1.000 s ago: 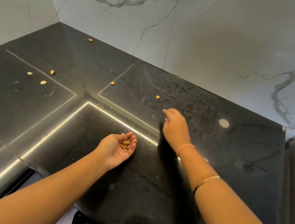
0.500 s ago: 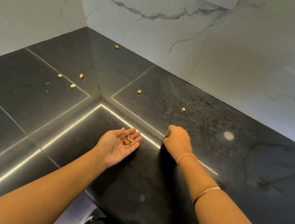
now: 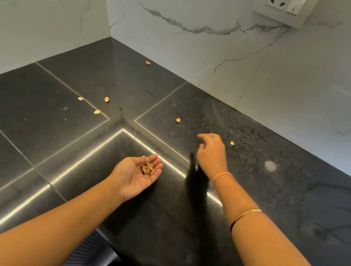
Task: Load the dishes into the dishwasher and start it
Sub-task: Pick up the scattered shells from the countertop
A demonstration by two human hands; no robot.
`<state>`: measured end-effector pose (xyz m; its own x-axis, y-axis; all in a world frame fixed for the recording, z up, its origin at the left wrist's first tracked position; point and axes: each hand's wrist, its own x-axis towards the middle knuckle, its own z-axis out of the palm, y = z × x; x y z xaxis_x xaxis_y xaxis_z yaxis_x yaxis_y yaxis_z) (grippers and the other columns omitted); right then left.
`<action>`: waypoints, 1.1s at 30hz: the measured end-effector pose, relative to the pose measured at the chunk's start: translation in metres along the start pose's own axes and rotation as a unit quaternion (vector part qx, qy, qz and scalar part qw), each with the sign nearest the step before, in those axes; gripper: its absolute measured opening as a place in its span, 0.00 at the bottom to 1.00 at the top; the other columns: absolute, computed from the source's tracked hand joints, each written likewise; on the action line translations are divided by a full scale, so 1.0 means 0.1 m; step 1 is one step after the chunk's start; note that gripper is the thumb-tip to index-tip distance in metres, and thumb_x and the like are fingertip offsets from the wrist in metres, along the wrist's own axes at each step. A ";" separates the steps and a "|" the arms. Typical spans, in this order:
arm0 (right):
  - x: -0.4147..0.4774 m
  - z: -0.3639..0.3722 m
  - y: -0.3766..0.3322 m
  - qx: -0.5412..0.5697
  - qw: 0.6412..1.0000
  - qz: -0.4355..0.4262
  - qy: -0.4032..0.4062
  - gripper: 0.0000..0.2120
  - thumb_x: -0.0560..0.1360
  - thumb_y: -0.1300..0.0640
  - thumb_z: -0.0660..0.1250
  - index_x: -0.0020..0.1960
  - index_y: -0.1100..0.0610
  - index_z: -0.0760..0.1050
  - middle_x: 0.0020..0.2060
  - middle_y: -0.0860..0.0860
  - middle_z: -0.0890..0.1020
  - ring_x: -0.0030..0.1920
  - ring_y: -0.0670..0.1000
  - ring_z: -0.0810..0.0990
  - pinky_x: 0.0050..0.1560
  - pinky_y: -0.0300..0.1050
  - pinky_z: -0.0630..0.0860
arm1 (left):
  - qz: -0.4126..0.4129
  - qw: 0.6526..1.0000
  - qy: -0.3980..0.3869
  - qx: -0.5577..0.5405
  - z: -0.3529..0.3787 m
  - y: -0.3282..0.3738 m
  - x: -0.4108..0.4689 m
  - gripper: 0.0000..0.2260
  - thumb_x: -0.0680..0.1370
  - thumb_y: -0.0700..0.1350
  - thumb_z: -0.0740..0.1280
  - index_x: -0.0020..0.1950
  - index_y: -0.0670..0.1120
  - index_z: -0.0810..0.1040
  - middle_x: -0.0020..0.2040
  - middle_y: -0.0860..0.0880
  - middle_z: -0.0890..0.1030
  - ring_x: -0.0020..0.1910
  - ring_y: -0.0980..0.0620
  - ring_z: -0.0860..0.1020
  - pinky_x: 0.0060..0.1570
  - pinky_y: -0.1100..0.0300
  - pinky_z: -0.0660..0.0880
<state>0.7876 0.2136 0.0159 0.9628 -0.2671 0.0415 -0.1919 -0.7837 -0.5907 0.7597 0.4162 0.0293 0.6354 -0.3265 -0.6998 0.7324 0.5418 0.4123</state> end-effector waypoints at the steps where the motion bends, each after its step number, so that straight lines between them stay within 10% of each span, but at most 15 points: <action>1: 0.09 -0.05 0.11 -0.034 0.999 0.023 -0.011 0.21 0.75 0.69 0.57 0.67 0.62 0.71 0.68 0.62 0.66 0.69 0.61 0.65 0.69 0.48 0.61 | 0.002 1.000 0.000 0.002 -0.02 0.03 0.00 0.13 0.82 0.40 0.54 0.54 0.37 0.76 0.51 0.42 0.79 0.52 0.46 0.77 0.57 0.53 0.71; 4: 0.30 -0.14 0.37 -0.135 0.984 0.093 -0.068 0.25 0.77 0.67 0.56 0.74 0.59 0.60 0.74 0.62 0.54 0.74 0.63 0.51 0.72 0.54 0.57 | 0.008 1.000 -0.003 -0.002 -0.06 0.10 0.02 0.13 0.82 0.40 0.54 0.55 0.37 0.76 0.51 0.42 0.79 0.53 0.46 0.77 0.58 0.54 0.71; 12: 0.45 -0.16 0.40 -0.246 0.967 0.065 -0.014 0.10 0.74 0.73 0.57 0.46 0.66 0.76 0.51 0.63 0.77 0.54 0.63 0.75 0.49 0.52 0.73 | 0.016 1.000 -0.001 -0.011 -0.11 0.24 0.14 0.13 0.82 0.40 0.54 0.56 0.38 0.76 0.52 0.42 0.80 0.55 0.46 0.77 0.58 0.52 0.71; 18: 0.34 -0.02 -0.02 0.074 0.993 0.086 -0.044 0.10 0.71 0.69 0.65 0.46 0.60 0.82 0.44 0.52 0.83 0.46 0.49 0.79 0.52 0.40 0.73 | 0.005 1.000 0.004 -0.005 -0.06 0.23 0.20 0.12 0.82 0.40 0.54 0.55 0.38 0.76 0.52 0.42 0.79 0.53 0.45 0.77 0.60 0.52 0.70; 27: 0.17 0.22 -0.69 0.390 0.892 0.049 -0.221 0.06 0.74 0.68 0.66 0.51 0.66 0.79 0.42 0.56 0.82 0.42 0.50 0.82 0.49 0.43 0.81 | 0.002 0.999 -0.016 -0.046 0.01 0.35 0.33 0.13 0.82 0.41 0.53 0.58 0.38 0.75 0.50 0.41 0.78 0.50 0.46 0.78 0.51 0.53 0.75; 33: 0.73 0.32 -0.50 0.054 0.994 0.005 -0.090 0.19 0.78 0.67 0.57 0.68 0.60 0.71 0.65 0.57 0.75 0.65 0.56 0.72 0.67 0.45 0.66 | 0.012 0.999 0.000 -0.049 -0.10 0.45 0.31 0.11 0.81 0.39 0.55 0.54 0.38 0.76 0.48 0.43 0.78 0.49 0.48 0.77 0.50 0.55 0.75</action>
<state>0.8740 0.2513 0.0224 0.9814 -0.1614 -0.1042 -0.1890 -0.7149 -0.6732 0.8097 0.4380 0.0207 0.6530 -0.3129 -0.6897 0.6892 0.6229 0.3700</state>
